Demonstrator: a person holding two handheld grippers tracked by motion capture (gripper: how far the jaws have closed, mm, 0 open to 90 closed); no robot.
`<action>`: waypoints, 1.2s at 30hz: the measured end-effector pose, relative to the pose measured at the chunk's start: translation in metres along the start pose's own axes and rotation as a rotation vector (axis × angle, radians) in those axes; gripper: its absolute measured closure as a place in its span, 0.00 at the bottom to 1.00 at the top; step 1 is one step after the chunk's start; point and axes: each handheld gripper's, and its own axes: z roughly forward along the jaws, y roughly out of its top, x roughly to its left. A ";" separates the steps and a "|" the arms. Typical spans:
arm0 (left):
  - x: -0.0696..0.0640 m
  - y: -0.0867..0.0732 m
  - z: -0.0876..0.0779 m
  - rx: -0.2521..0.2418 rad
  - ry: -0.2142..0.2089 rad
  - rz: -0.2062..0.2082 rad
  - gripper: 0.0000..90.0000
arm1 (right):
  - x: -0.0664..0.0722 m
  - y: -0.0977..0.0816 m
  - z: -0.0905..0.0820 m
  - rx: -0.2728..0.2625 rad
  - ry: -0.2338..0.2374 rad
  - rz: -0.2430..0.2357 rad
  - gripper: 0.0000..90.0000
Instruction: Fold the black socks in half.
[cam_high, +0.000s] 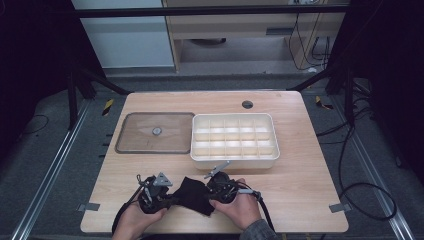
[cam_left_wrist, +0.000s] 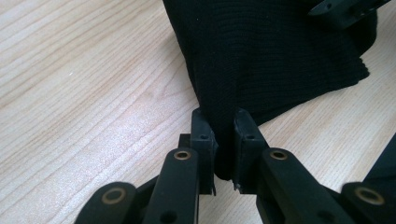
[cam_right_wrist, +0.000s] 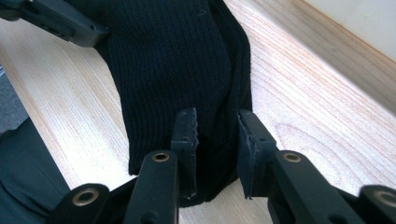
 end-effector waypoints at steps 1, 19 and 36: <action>0.000 0.000 -0.001 -0.002 -0.005 0.000 0.90 | 0.000 0.000 0.000 -0.001 0.000 -0.003 0.80; -0.008 0.004 -0.014 -0.025 -0.002 0.022 0.91 | -0.002 -0.001 0.000 -0.031 -0.004 -0.001 0.80; -0.002 0.006 -0.020 -0.027 0.018 0.018 0.91 | 0.002 0.001 -0.001 -0.026 0.006 -0.010 0.79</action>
